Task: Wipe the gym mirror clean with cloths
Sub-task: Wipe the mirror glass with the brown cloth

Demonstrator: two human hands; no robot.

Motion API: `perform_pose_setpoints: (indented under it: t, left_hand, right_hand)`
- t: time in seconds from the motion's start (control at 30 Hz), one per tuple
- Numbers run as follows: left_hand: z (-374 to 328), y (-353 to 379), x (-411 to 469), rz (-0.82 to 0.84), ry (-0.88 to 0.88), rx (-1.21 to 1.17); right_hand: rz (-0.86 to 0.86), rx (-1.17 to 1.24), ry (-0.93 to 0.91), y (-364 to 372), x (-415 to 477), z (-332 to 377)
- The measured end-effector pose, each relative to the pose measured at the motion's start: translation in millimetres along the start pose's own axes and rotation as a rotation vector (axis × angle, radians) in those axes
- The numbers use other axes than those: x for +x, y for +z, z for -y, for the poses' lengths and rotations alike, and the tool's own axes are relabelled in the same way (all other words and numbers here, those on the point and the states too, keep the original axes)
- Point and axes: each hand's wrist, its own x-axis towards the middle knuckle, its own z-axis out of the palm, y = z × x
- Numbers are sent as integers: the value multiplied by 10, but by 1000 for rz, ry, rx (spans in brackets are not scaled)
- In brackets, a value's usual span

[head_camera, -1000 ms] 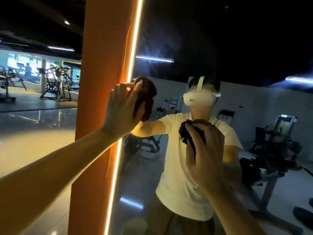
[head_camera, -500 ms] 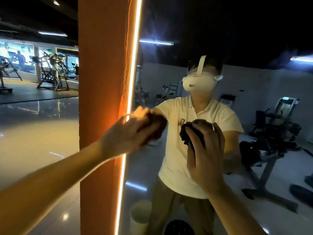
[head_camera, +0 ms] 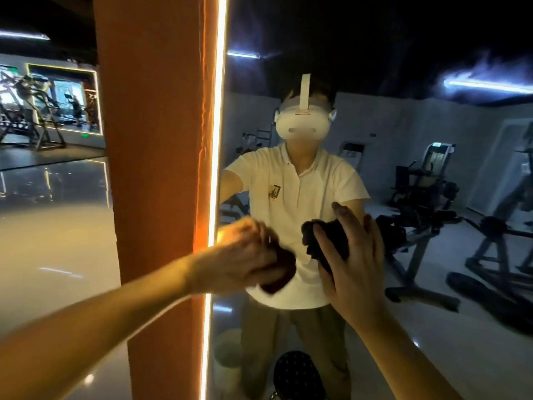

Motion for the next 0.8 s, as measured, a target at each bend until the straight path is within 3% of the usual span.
perform_pose_setpoints:
  t: [0.13, 0.2, 0.27, 0.43, 0.53, 0.6, 0.7, 0.8]
  left_hand:
    - [752, -48, 507, -351, -690, -181]
    - [718, -72, 632, -378, -851, -261]
    - [325, 16, 604, -373, -780, -288]
    - [-843, 116, 13, -129, -241, -328]
    - [-777, 145, -86, -38, -7, -214]
    - [-310, 157, 172, -161, -154, -184]
    - [440, 48, 569, -328, -566, -238]
    - [376, -3, 665, -373, -729, -331]
  right_hand:
    - [-73, -33, 92, -23, 2, 8]
    - [-84, -42, 145, -21, -44, 50]
    - [-72, -25, 190, -6, -106, 112]
    - [0, 15, 229, -22, -273, 243]
    - [7, 17, 202, -138, -279, 192]
    - [-17, 8, 242, -215, -243, 98]
    - [-71, 2, 338, -259, -186, -25]
    - [-76, 15, 358, -235, -219, 1]
